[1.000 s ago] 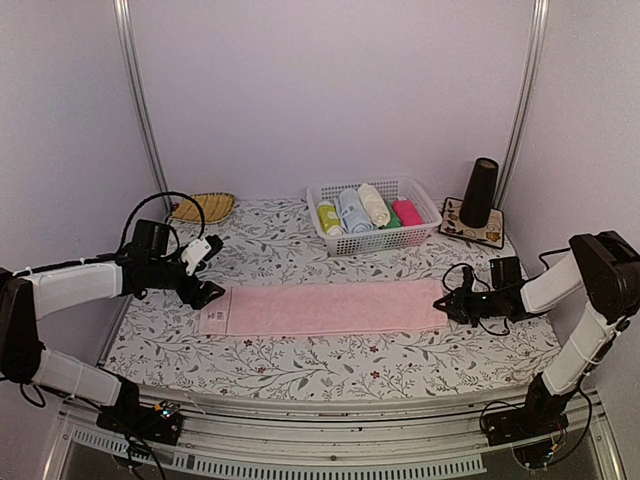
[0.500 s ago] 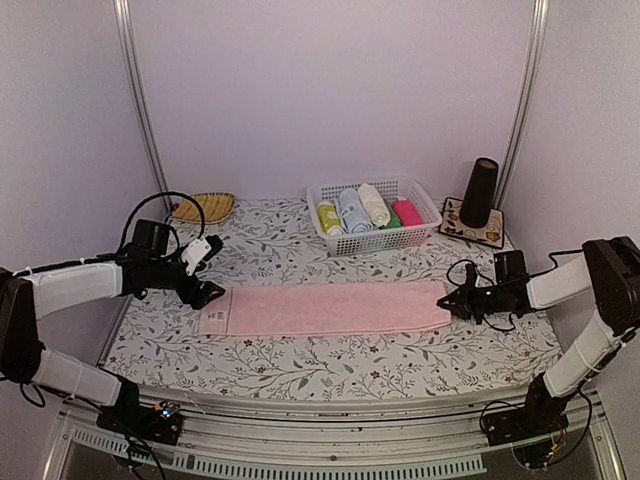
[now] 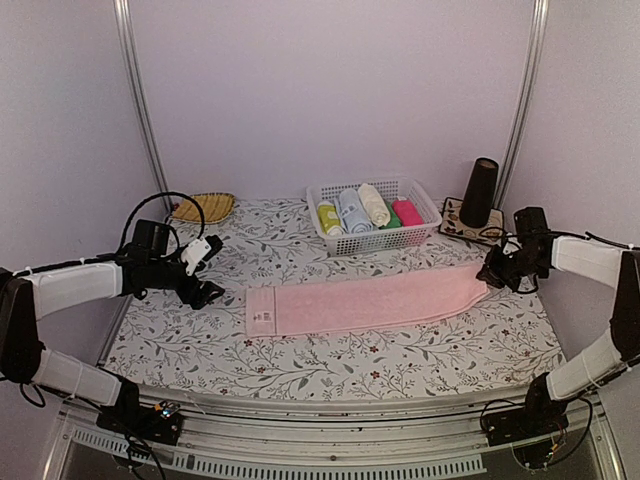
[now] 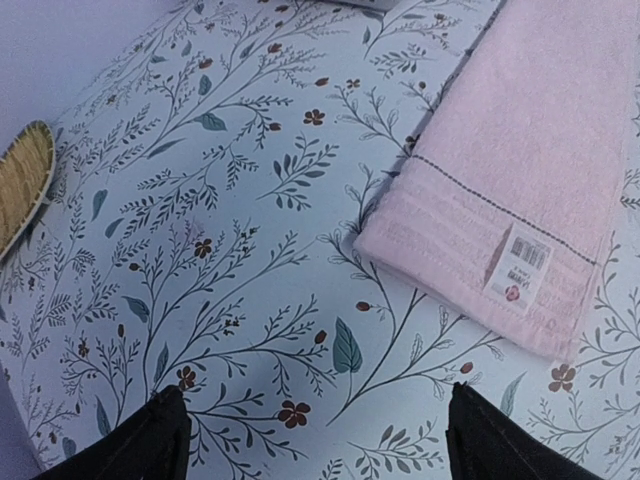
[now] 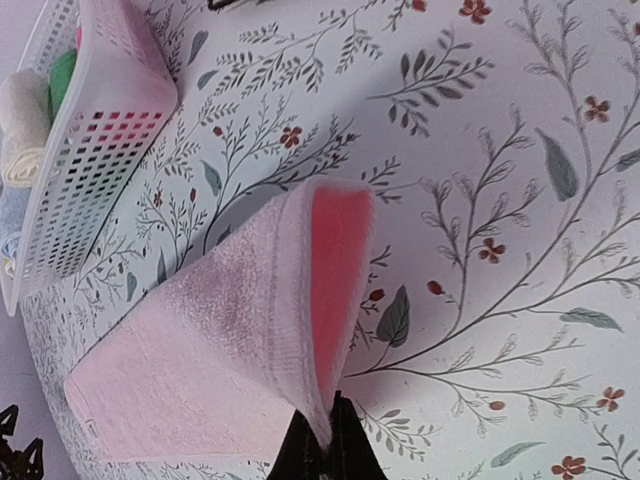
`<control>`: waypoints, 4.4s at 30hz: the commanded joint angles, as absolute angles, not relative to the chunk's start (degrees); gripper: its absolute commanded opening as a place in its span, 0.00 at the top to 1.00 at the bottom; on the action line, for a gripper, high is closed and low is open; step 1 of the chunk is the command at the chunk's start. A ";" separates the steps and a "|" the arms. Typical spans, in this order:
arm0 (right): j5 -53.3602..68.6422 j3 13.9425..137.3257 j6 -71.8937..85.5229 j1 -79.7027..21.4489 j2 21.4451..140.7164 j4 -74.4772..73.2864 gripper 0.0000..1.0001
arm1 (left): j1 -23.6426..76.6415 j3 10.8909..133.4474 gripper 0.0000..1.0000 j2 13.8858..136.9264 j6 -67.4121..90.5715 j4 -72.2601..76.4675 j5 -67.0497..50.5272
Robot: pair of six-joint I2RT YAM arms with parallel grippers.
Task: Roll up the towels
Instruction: Pick up the towel from the center of the board, then fold the towel at the center of the board.
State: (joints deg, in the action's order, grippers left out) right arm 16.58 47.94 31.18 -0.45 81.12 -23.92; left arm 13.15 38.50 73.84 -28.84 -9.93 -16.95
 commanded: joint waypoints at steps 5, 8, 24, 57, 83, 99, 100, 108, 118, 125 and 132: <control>18.59 52.64 30.09 -4.54 76.06 -31.31 0.98 | 13.54 39.77 0.11 73.65 -28.53 -10.96 -17.00; 19.00 55.15 30.25 -11.75 78.55 -31.01 0.98 | 13.56 39.90 0.11 73.80 -28.39 -11.11 -17.01; 18.94 75.73 34.37 -35.30 101.29 -31.03 0.98 | 13.53 39.49 0.10 73.77 -28.21 -11.13 -16.33; 22.67 105.32 34.28 -47.35 125.83 -36.01 0.98 | 11.86 39.72 0.04 74.13 -27.69 -10.63 -16.14; 25.40 116.92 35.33 -52.16 134.03 -35.40 0.98 | 11.51 39.73 0.04 74.00 -27.69 -10.64 -16.66; 26.94 120.76 35.68 -53.63 139.51 -33.78 0.98 | 11.37 39.73 0.04 74.38 -27.78 -10.52 -16.70; 26.98 120.76 35.68 -53.74 139.61 -33.56 0.98 | 11.34 39.65 0.04 74.41 -27.77 -10.52 -16.70; 28.02 120.76 36.19 -54.27 141.32 -30.85 0.98 | 11.33 39.69 0.04 74.53 -27.78 -10.46 -16.79; 28.72 120.76 36.36 -54.66 142.87 -28.84 0.74 | 11.25 39.65 0.04 74.64 -27.86 -10.31 -16.99; 31.52 120.37 35.56 -54.67 140.87 -27.39 0.49 | 11.16 39.85 0.03 74.92 -27.95 -10.36 -17.06; 29.34 117.61 30.66 -54.22 133.43 -27.27 0.36 | 11.33 43.68 0.03 75.87 -27.77 -10.94 -18.61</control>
